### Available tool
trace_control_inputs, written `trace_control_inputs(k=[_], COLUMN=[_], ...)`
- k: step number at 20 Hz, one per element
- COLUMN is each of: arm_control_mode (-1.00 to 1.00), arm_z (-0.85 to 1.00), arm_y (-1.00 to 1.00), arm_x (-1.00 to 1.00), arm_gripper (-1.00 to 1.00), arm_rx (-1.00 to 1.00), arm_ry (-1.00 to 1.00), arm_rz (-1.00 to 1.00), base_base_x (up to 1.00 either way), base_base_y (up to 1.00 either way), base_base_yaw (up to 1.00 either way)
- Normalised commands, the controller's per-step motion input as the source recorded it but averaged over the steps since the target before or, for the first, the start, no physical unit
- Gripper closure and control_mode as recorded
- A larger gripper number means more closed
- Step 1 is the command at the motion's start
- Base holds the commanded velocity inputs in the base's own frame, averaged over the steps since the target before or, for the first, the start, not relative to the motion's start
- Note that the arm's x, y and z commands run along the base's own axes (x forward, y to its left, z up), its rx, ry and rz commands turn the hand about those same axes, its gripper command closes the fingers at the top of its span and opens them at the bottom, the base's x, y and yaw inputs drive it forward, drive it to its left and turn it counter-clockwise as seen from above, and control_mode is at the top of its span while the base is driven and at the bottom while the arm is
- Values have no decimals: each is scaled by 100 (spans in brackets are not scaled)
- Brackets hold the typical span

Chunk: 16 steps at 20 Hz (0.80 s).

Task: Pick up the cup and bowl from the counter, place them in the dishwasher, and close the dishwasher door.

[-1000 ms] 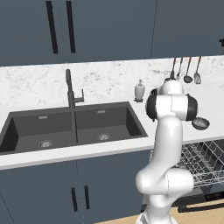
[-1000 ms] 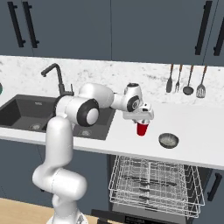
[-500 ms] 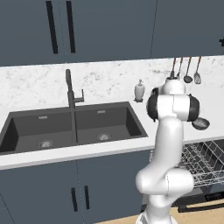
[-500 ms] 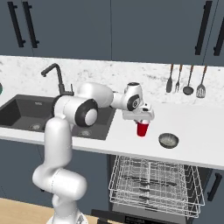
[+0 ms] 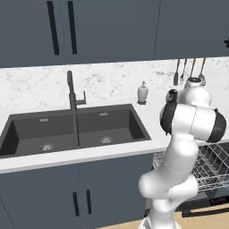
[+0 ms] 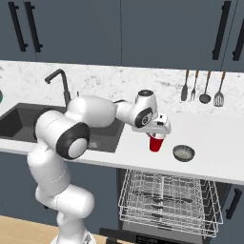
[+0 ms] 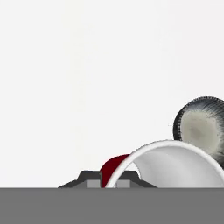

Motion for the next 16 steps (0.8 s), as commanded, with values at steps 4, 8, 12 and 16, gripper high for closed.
trace_control_inputs(k=[4, 8, 12, 16], arm_control_mode=[-100, -100, -100, -100], arm_z=[19, 0, 1, -8], arm_y=[0, -28, -34, -23], arm_x=[-100, -100, -100, -84], arm_gripper=[100, 100, 100, 100], arm_rx=[0, 16, 13, 13], arm_ry=[-12, -7, -4, 1], arm_rz=[0, 0, 3, 8], base_base_x=[0, 0, 0, 0], base_base_y=[0, 0, 0, 0], base_base_yaw=[0, 0, 0, 0])
